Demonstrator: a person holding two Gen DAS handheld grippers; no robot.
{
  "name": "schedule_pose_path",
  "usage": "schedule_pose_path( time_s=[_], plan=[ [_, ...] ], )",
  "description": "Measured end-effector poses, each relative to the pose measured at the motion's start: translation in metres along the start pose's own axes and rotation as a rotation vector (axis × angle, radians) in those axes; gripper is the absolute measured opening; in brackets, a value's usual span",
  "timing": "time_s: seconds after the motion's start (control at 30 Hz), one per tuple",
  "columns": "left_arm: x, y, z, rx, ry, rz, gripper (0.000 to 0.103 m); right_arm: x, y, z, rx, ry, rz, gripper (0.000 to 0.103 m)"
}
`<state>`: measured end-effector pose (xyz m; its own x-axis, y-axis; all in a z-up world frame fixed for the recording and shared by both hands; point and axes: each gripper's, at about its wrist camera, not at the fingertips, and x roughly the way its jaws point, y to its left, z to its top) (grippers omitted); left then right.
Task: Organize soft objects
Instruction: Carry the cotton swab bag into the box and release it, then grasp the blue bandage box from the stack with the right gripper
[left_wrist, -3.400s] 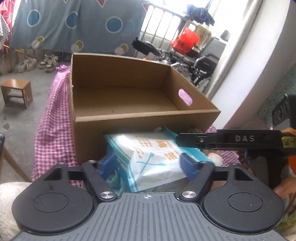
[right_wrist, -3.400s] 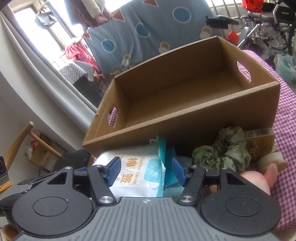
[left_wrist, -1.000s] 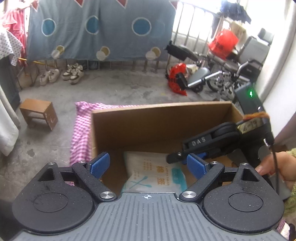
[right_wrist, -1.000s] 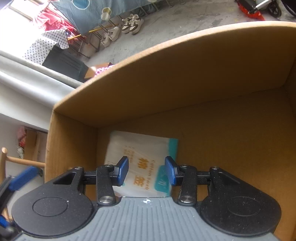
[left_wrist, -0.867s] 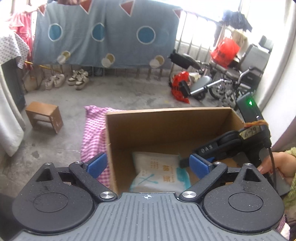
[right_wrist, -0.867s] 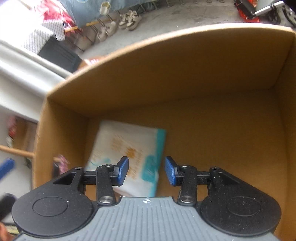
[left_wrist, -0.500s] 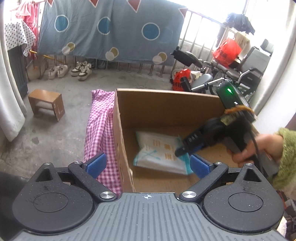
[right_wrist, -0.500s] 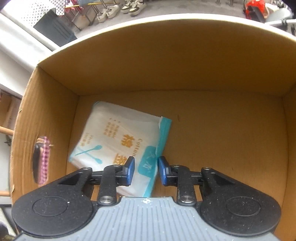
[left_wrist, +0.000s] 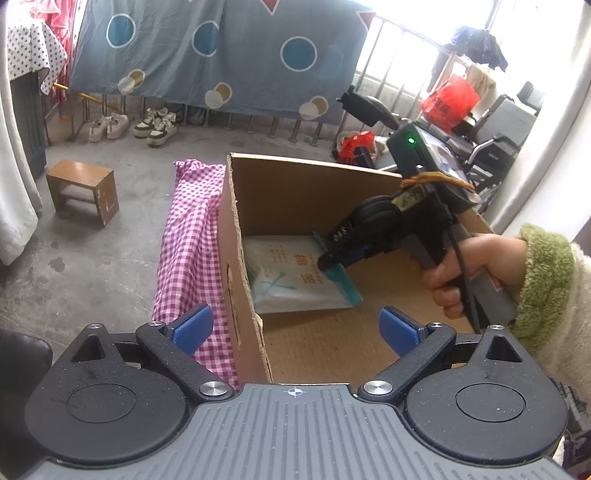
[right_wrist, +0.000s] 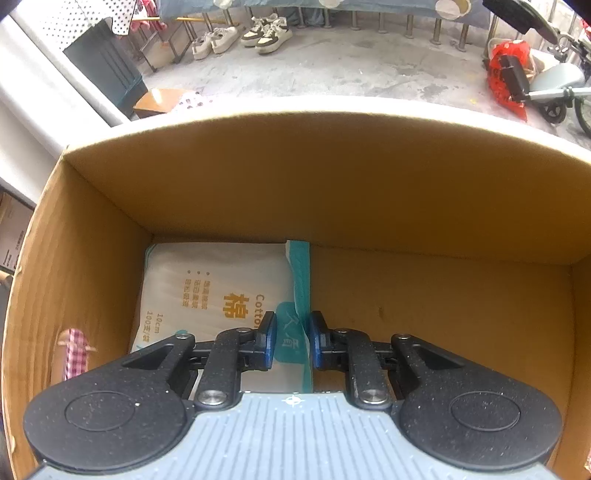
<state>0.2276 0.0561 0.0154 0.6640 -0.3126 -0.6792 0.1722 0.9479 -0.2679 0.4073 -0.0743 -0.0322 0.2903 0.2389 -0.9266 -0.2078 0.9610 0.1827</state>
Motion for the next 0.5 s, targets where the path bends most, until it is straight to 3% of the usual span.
schedule_pose_path(
  time_s=[0.5],
  plan=[
    [-0.0042,-0.0028,-0.0038,0.0,-0.014,-0.017,0.097,-0.0046,-0.004,0.0003,-0.043,-0.043,0.018,0.023]
  ],
)
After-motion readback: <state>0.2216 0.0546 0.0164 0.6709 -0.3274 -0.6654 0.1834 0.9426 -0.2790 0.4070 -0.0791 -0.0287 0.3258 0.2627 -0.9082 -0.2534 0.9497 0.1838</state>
